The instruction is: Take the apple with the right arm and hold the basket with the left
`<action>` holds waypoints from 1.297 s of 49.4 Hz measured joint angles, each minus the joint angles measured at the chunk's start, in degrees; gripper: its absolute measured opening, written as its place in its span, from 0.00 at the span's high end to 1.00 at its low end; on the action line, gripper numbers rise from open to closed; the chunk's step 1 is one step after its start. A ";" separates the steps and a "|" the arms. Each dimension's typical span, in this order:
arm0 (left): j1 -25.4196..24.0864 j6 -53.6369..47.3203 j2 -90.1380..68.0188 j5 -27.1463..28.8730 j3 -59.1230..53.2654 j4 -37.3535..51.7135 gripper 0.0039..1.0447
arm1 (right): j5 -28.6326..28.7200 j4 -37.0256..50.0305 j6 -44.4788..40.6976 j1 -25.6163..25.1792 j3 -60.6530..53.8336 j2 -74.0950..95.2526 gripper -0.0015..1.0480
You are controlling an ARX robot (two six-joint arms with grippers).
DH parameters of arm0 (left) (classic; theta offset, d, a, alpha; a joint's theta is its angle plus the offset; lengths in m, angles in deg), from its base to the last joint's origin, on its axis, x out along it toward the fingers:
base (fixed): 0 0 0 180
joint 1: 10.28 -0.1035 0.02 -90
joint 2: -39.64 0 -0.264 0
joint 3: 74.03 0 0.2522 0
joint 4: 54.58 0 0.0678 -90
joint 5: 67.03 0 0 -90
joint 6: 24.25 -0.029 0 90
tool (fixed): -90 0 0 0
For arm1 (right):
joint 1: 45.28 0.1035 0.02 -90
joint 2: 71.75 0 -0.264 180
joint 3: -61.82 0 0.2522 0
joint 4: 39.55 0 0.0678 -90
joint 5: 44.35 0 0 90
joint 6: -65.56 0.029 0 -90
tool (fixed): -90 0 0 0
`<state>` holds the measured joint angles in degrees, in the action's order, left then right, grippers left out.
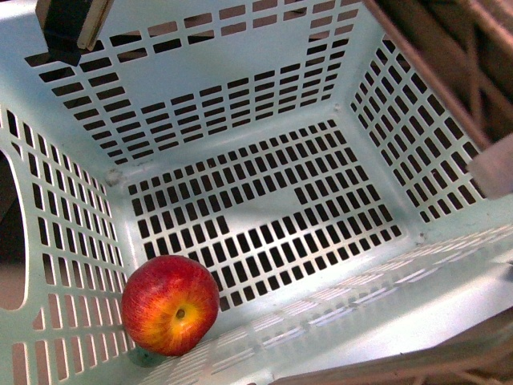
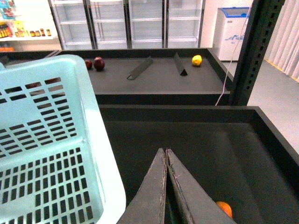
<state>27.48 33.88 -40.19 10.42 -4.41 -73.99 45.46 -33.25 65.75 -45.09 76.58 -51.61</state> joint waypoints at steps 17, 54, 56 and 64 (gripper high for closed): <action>0.02 0.04 0.00 -0.07 0.00 0.00 0.94 | 0.04 -6.21 0.00 0.00 0.00 -6.38 0.98; 0.02 0.02 0.00 -0.09 0.02 0.00 0.94 | 0.07 -19.96 -0.02 0.00 0.02 -19.78 0.78; 0.00 0.09 0.00 -0.11 0.02 0.00 0.94 | 0.07 -19.96 -0.02 0.00 0.02 -19.78 0.72; 0.02 0.11 0.00 -0.11 0.02 0.00 0.94 | 0.04 -19.96 -0.02 0.00 0.02 -19.78 0.45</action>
<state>27.50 33.98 -40.19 10.31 -4.39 -73.99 45.51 -53.21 65.72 -45.09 76.60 -71.39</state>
